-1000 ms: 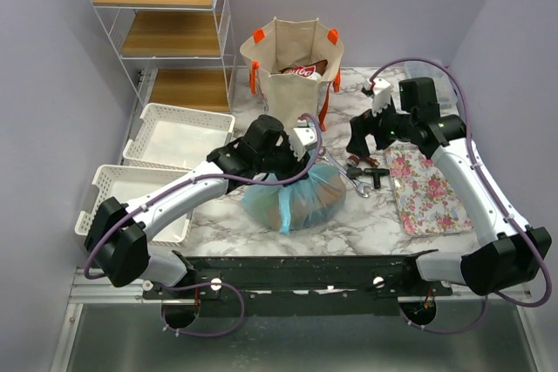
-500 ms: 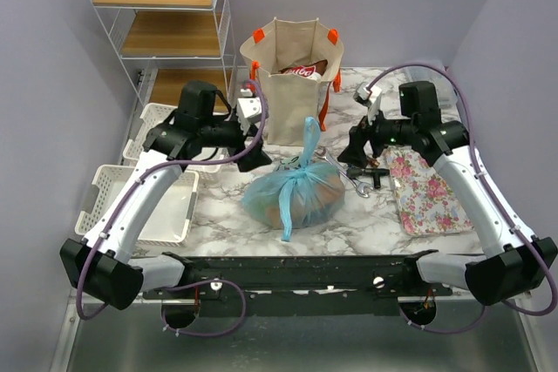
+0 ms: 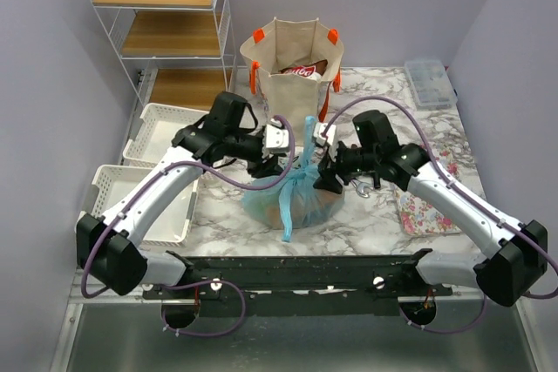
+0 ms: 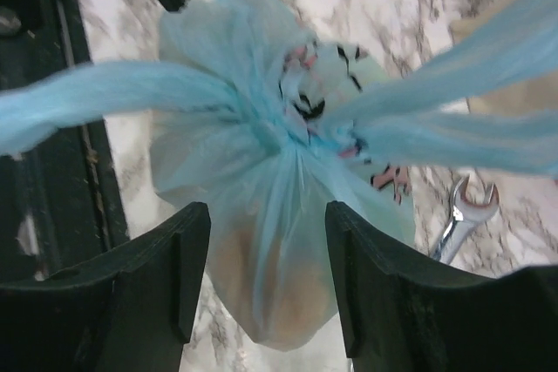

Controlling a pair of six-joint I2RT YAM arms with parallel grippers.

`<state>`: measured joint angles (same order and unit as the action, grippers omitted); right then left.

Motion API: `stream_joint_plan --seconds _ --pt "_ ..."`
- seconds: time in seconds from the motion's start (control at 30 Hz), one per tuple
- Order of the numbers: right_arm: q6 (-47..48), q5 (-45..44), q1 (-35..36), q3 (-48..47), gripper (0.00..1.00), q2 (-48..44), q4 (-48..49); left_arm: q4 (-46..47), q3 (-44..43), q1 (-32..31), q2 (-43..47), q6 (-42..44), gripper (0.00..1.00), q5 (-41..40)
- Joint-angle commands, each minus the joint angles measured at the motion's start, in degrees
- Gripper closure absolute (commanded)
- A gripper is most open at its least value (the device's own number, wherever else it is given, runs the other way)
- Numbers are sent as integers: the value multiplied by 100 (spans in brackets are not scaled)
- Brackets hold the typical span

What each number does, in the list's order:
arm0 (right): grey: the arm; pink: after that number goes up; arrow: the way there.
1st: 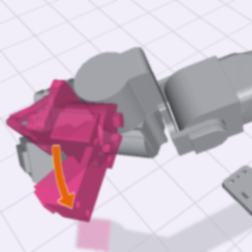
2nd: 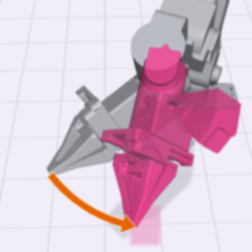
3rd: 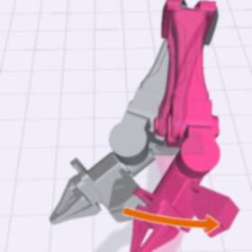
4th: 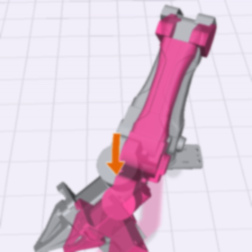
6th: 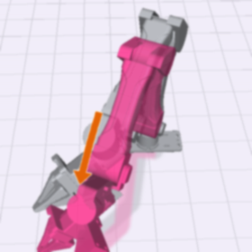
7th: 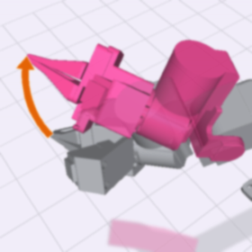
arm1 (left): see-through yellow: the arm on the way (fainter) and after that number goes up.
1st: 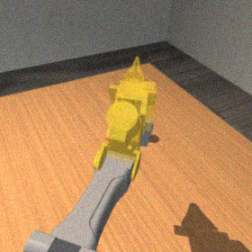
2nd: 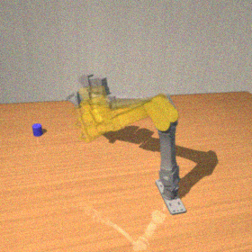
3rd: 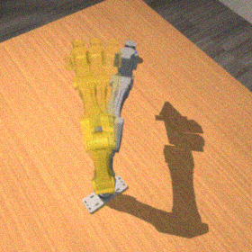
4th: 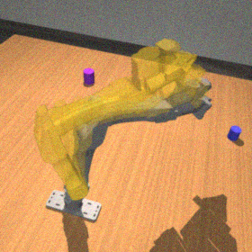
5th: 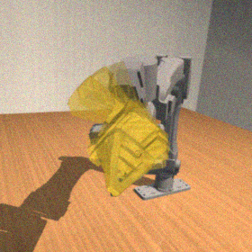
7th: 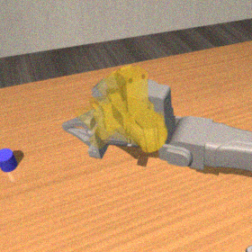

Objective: Untie the knot of the grocery bags and take out the mixed food

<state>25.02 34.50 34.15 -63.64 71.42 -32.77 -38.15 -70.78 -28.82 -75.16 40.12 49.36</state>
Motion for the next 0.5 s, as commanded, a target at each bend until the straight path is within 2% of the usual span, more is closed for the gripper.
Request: stream_joint_plan --seconds 0.0,0.13,0.17,0.23,0.4,0.47 --pt "483 -900 39 878 38 -369 904 290 91 -465 -342 431 53 -156" --pt "473 -1054 43 1156 39 -484 1137 400 92 -554 -639 372 53 -362" --pt "434 -1087 39 1184 42 -504 1174 361 76 -559 -718 394 54 -387" --pt "427 -1129 39 1201 50 -545 1181 285 39 -580 -868 407 60 -506" --pt "578 -1152 39 1164 71 -711 989 446 140 -579 -869 182 61 -588" --pt "647 -1126 39 1204 87 -744 944 530 170 -603 -885 28 63 -654"
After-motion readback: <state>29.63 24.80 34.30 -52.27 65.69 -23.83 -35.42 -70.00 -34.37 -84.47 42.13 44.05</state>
